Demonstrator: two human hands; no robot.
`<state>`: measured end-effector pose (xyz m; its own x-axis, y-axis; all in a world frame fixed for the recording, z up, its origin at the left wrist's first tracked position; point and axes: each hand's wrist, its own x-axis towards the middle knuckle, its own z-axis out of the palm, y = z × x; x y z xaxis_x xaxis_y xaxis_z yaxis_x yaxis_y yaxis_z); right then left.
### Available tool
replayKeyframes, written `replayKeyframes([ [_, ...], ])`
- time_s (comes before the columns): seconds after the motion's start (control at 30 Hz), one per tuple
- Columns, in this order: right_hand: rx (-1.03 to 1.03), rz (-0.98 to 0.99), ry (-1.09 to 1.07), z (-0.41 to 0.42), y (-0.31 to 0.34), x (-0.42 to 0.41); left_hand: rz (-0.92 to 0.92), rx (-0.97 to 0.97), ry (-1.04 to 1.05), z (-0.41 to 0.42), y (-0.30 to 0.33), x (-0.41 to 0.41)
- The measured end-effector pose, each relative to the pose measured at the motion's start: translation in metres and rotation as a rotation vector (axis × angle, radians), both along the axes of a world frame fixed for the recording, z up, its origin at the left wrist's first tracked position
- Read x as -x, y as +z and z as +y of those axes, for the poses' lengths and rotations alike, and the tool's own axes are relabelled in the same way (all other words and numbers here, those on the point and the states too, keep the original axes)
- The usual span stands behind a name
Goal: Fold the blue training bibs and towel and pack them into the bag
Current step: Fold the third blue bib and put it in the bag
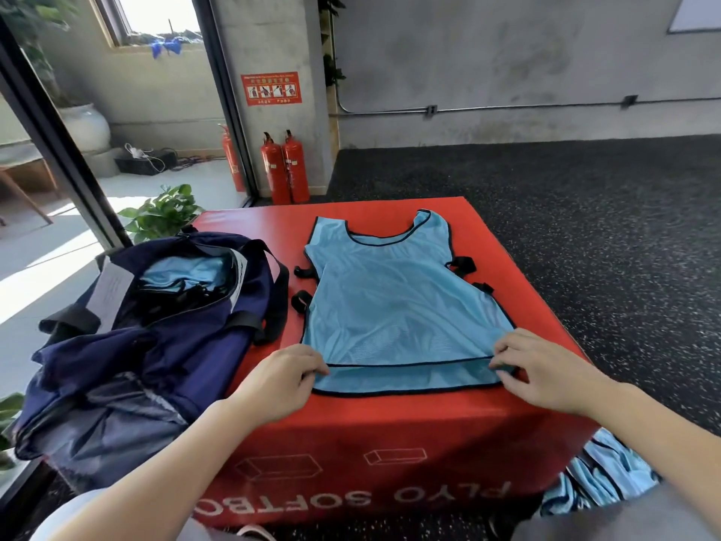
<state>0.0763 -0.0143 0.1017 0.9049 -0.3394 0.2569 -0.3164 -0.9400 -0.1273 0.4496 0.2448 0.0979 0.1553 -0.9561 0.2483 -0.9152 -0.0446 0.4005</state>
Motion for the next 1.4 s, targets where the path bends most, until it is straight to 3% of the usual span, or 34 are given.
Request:
replayKeyframes([
  [0.33,0.105,0.010,0.070,0.006,-0.004,0.006,-0.039,-0.093,0.010,0.008,-0.001,0.002],
  [0.57,-0.228,-0.090,-0.090,0.003,-0.006,0.003,-0.090,-0.095,0.072,0.001,0.005,0.010],
  [0.7,-0.282,-0.150,-0.160,0.000,-0.004,0.003,-0.121,-0.044,0.010,0.000,0.001,0.010],
  [0.8,-0.225,-0.088,-0.133,-0.006,-0.007,0.006,-0.074,0.002,0.043,-0.001,-0.002,0.009],
  [0.93,0.011,-0.026,-0.020,-0.014,-0.013,0.005,-0.029,0.014,0.089,-0.005,0.001,0.003],
  [1.1,0.150,-0.020,-0.042,-0.022,0.003,0.005,-0.013,0.022,0.210,-0.010,0.035,0.002],
  [1.27,0.068,-0.116,-0.167,-0.022,0.057,0.000,0.072,0.060,0.294,-0.017,0.092,-0.001],
  [1.4,-0.038,-0.326,-0.283,-0.017,0.123,-0.009,0.101,0.204,0.359,-0.026,0.154,-0.004],
])
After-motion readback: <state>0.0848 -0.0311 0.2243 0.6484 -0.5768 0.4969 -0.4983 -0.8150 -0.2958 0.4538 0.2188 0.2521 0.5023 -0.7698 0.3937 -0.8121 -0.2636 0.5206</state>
